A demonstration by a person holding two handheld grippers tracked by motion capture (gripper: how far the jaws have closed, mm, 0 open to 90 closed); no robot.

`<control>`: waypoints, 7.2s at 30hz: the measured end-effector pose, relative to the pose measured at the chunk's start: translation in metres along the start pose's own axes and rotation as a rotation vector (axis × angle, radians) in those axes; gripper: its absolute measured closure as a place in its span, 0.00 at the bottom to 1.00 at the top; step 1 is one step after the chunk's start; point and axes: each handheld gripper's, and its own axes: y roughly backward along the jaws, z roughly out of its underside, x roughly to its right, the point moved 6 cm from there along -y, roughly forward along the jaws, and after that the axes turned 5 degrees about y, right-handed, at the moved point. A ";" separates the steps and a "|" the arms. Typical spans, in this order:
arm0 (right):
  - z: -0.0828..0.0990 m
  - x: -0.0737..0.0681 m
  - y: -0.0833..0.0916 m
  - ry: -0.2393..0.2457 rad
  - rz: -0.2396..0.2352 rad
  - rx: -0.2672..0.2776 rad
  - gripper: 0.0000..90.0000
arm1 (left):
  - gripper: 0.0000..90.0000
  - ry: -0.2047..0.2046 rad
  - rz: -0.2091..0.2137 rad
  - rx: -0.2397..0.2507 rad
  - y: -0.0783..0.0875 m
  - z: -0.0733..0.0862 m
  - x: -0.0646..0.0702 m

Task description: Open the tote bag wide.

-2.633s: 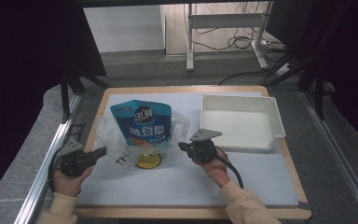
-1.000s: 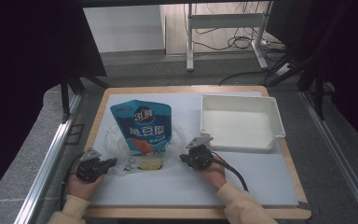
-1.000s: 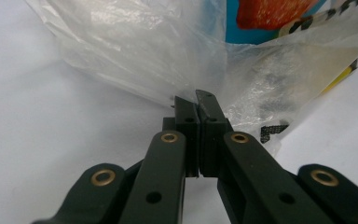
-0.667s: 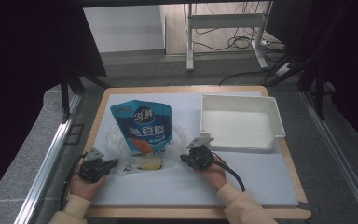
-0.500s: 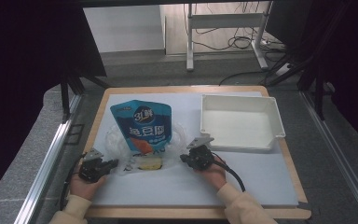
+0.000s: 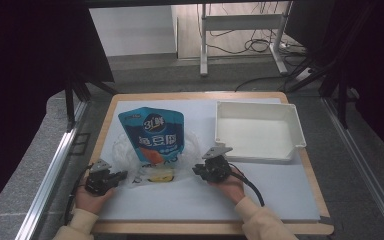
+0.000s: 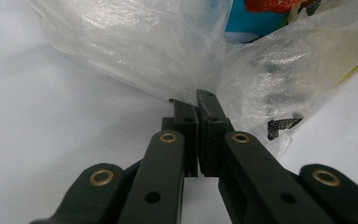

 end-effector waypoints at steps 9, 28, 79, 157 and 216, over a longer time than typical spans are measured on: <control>-0.016 -0.002 0.065 0.001 0.051 0.156 0.61 | 0.98 0.009 0.004 -0.003 -0.001 0.000 -0.001; -0.124 0.015 0.082 0.031 0.099 0.232 0.51 | 0.98 0.002 0.007 -0.002 -0.002 0.000 0.002; -0.096 0.024 0.038 0.008 0.062 0.135 0.99 | 0.33 0.023 -0.017 0.035 0.017 0.001 0.005; -0.078 0.027 0.014 0.026 0.219 0.051 0.99 | 0.98 0.069 -0.050 0.077 0.002 -0.073 -0.059; -0.081 0.000 0.073 -0.024 0.123 0.299 0.79 | 0.97 0.088 -0.033 -0.022 -0.030 -0.045 -0.049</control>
